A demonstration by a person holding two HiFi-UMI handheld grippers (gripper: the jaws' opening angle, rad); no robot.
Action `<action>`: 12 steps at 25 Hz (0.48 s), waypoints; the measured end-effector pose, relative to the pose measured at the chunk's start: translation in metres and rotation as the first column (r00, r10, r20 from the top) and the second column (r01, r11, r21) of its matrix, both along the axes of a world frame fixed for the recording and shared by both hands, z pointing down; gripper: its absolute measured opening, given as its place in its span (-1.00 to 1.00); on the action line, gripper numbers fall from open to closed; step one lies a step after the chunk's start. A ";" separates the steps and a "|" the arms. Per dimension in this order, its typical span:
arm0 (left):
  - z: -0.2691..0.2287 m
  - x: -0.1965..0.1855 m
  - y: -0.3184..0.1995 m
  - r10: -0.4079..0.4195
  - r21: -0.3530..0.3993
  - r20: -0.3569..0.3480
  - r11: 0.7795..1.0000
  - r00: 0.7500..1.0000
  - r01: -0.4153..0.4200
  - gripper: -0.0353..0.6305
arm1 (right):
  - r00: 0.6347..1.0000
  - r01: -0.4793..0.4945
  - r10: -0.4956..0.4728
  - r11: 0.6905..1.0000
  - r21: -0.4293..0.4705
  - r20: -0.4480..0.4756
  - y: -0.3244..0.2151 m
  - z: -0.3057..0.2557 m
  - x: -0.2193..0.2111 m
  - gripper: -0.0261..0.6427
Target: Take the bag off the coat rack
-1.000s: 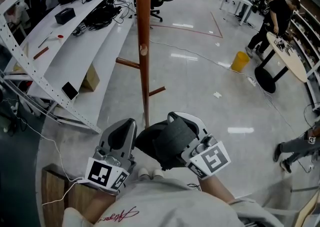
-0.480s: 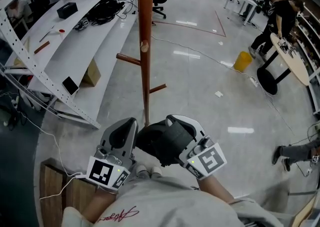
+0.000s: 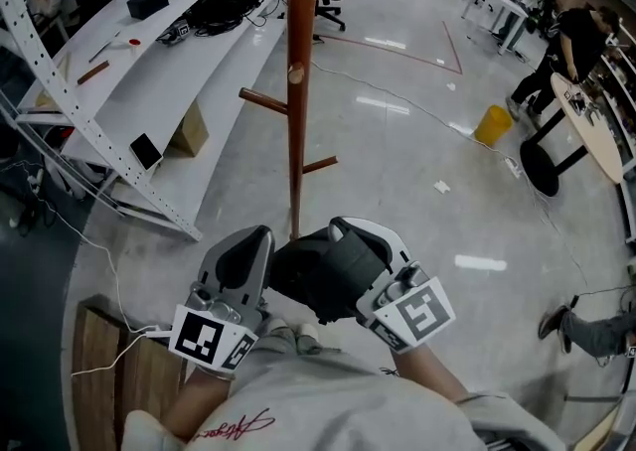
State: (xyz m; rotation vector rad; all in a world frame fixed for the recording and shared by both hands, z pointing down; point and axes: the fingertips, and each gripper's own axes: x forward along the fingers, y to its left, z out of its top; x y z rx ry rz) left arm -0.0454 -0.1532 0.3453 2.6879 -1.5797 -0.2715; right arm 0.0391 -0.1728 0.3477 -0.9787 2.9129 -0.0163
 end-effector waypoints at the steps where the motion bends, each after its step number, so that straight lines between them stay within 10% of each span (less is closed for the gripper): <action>1: 0.000 -0.001 0.001 -0.005 0.003 0.001 1.000 1.000 0.005 -0.83 | 1.000 0.003 -0.003 1.000 0.001 0.002 0.001 0.000 0.000 -0.87; 12: -0.001 -0.012 0.027 0.000 0.008 -0.009 1.000 1.000 0.000 -0.83 | 1.000 -0.007 0.007 1.000 -0.002 -0.002 0.022 0.004 -0.009 -0.87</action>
